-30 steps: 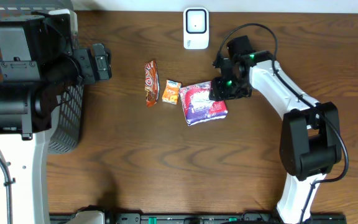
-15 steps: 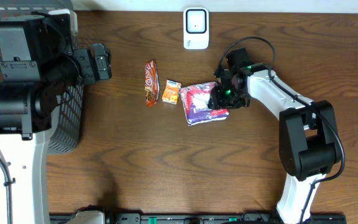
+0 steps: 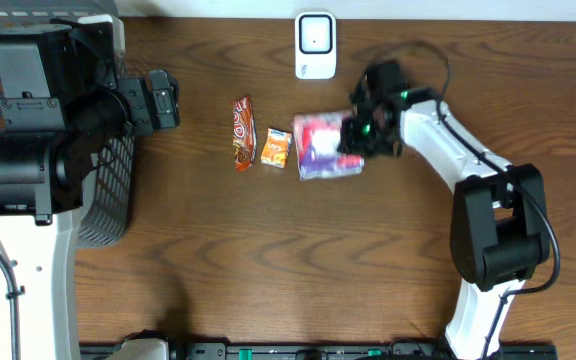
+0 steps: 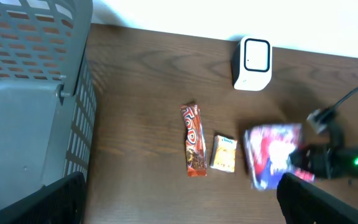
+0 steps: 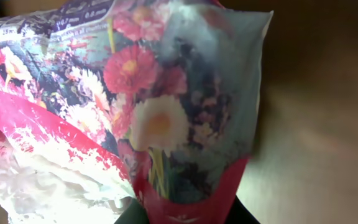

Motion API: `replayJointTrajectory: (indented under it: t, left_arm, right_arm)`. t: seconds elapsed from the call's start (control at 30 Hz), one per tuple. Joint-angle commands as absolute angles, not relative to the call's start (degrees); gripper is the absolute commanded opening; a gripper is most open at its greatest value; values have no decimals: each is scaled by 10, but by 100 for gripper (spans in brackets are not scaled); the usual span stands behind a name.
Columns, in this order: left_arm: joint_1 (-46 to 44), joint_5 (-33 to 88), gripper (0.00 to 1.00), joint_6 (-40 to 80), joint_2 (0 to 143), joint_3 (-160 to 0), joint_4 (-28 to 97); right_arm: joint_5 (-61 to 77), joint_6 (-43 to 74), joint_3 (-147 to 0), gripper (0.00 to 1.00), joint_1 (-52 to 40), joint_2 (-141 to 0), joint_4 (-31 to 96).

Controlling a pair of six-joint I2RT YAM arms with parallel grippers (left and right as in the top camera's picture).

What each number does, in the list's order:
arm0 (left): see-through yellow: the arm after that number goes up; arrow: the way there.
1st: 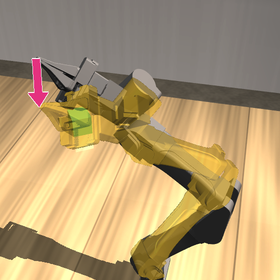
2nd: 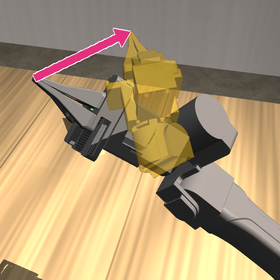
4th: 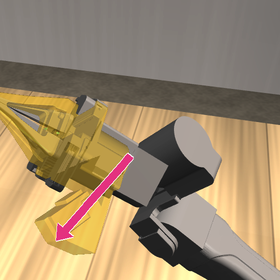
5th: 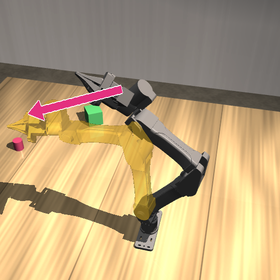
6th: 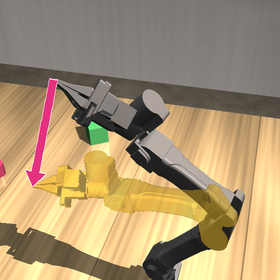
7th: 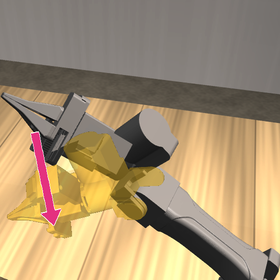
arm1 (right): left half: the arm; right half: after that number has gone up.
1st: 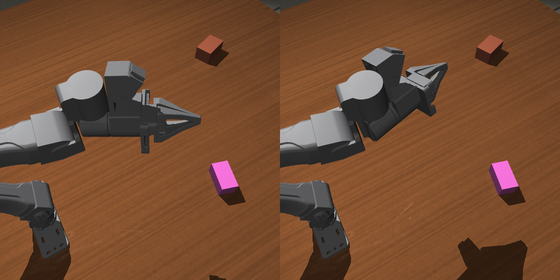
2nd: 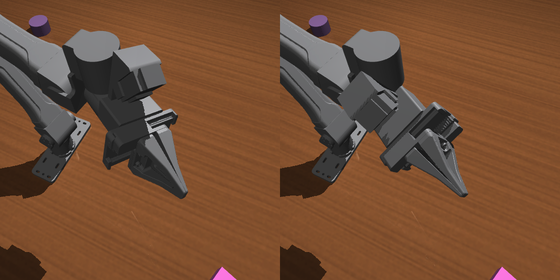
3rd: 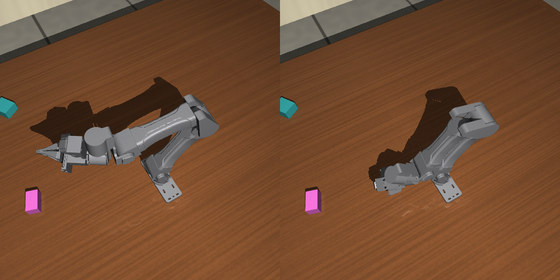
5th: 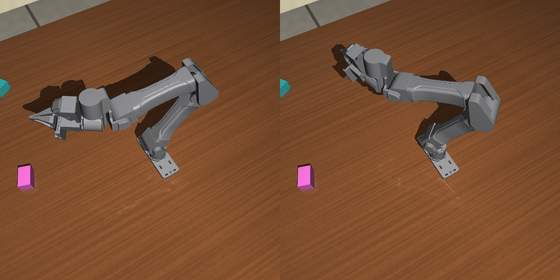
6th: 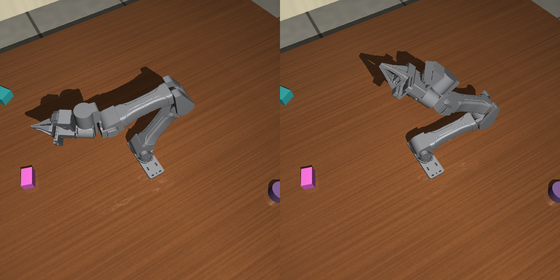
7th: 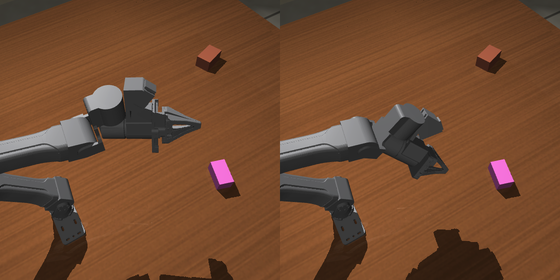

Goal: Scan the item barcode
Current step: 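Grasp the floral pack again and carry it to the table's right edge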

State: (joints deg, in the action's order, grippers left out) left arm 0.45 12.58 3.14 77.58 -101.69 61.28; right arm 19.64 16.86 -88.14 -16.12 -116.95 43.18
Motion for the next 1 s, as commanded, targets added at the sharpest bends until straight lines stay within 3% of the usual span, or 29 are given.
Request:
replayJointTrajectory:
  t: [0.0, 0.37, 0.6, 0.97]
  left_arm:
    - [7, 128, 98, 30, 775, -1019, 613]
    - [7, 128, 98, 30, 775, -1019, 613]
    - [7, 128, 98, 30, 775, -1019, 613]
    - [7, 128, 98, 30, 775, -1019, 613]
  right_arm:
    - [188, 182, -947, 1, -158, -1134, 403]
    - [53, 235, -958, 1, -163, -1153, 164]
    - [58, 286, -958, 1, -163, -1220, 62]
    - [66, 301, -979, 1, -139, -1213, 35]
